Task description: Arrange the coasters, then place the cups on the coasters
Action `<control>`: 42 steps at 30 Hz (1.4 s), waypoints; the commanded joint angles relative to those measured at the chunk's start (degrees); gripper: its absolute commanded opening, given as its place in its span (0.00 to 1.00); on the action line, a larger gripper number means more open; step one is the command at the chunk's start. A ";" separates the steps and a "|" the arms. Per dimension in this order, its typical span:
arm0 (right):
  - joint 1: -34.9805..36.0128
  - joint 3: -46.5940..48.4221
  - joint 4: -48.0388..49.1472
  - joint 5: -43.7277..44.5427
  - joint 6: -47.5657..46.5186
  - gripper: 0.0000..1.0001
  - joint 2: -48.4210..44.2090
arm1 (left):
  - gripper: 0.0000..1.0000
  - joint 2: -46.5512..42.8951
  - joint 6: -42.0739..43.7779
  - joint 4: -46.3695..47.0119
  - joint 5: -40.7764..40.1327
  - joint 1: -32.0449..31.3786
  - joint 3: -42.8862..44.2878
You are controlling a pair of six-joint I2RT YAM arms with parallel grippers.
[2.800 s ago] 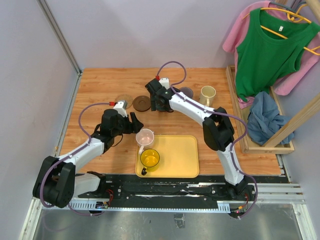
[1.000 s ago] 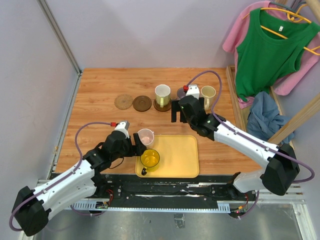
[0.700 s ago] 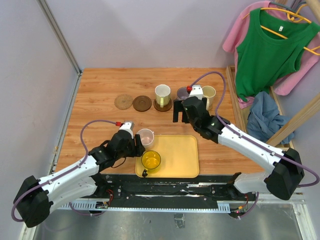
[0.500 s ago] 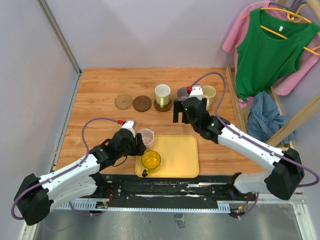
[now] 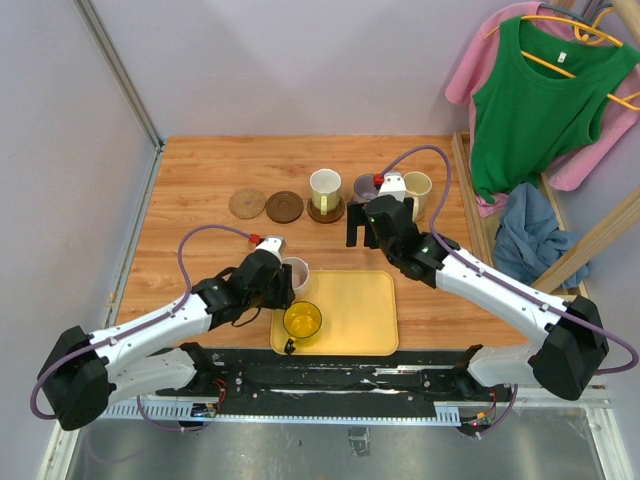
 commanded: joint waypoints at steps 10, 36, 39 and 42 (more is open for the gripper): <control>0.47 -1.26 0.93 -2.10 1.14 0.98 -0.71 | 0.51 7.08 -0.51 -5.63 -5.65 -2.38 4.94; 0.43 -3.33 1.15 -3.60 2.56 0.98 -1.51 | 0.00 4.53 1.51 -3.35 -8.91 -4.35 6.62; 0.43 -4.04 1.31 -3.27 2.21 0.98 -2.31 | 0.01 3.28 2.24 -2.99 -11.22 -4.69 8.58; 0.38 -4.86 1.75 -2.84 1.72 0.98 -3.19 | 0.01 2.65 3.42 -2.67 -13.79 -4.70 10.69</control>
